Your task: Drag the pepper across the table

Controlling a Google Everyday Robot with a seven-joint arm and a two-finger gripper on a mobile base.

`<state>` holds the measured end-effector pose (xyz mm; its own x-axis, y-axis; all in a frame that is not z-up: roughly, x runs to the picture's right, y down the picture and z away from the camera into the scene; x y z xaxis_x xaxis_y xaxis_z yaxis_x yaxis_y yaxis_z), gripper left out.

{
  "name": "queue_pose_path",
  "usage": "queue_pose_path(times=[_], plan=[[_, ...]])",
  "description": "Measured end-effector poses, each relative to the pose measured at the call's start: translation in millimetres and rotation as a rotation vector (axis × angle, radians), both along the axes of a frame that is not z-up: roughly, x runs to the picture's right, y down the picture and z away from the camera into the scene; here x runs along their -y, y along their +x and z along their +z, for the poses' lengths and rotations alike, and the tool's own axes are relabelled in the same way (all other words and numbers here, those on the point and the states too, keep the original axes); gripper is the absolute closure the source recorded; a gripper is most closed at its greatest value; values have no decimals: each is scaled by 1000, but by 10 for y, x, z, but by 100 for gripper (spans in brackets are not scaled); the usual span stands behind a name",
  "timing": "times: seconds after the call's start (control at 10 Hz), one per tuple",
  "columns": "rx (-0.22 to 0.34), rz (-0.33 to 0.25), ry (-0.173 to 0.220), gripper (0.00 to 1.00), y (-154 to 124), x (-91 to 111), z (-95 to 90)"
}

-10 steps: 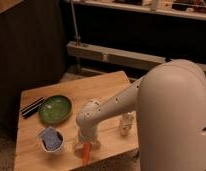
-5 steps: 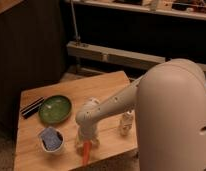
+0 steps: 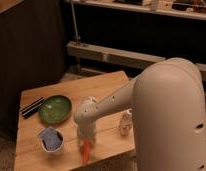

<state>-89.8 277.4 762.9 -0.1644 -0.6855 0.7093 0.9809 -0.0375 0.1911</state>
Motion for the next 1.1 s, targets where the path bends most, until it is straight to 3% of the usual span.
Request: queue_pose_path(times=[0.1,0.3,0.6,1.1], plan=[[-1,-4,-1,58,-10,4,4],[-2,-7,-3,67,-18,7,7],[-3,-7,-8,95,-15,1,7],[-1,-10,-7,98,-9,34,-2]])
